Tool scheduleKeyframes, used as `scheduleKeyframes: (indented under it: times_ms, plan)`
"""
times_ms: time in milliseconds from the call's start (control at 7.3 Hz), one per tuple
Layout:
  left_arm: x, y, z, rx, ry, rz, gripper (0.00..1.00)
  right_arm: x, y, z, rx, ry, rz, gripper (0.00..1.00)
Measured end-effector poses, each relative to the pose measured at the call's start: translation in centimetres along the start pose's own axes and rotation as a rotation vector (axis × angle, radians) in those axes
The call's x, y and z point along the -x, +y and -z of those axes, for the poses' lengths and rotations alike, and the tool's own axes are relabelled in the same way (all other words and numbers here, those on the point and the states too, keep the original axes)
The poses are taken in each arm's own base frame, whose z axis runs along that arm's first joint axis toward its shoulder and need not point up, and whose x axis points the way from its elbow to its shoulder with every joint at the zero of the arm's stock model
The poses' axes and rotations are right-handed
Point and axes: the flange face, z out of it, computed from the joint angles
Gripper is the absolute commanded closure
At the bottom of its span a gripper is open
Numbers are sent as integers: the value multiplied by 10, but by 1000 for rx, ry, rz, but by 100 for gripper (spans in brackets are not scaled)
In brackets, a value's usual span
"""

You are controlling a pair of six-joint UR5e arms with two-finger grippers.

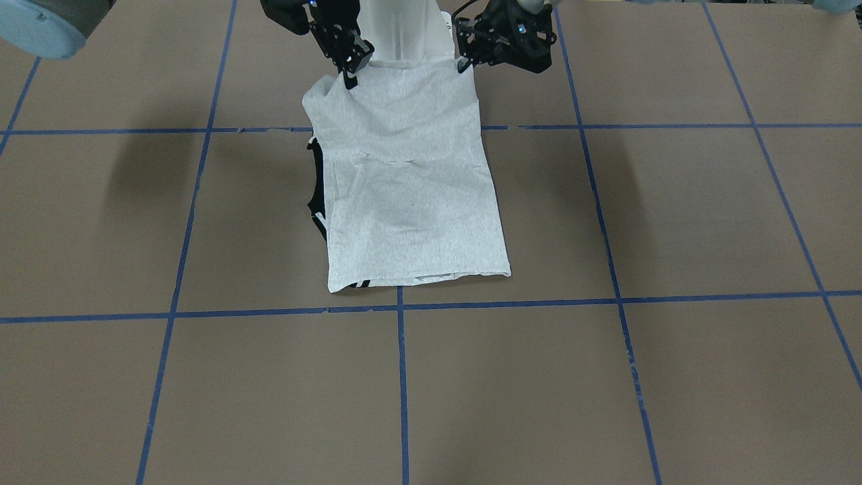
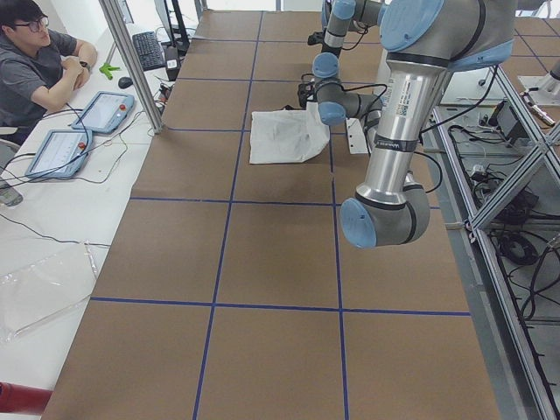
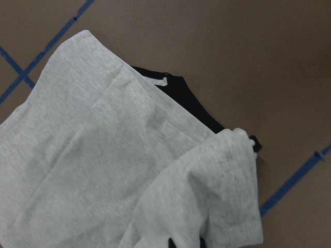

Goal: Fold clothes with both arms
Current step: 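Lift the near edge with both grippers and fold it away from the robot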

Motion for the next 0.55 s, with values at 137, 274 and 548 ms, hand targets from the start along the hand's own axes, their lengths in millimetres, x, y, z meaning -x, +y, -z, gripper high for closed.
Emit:
scheduleKeyframes:
  times_ms: [137,274,548]
  plan:
    - [3,-33,-16,-42,-36,-8,100,20,-15,-28,-29,-18,9,100]
    - [9,-59,-24,-78,-67,-19,100,35,-31,-48,-53,-32,22,100]
    - [14,-104,-20,-139,-98,-29,100,55,-57,-73,-83,-57,43,100]
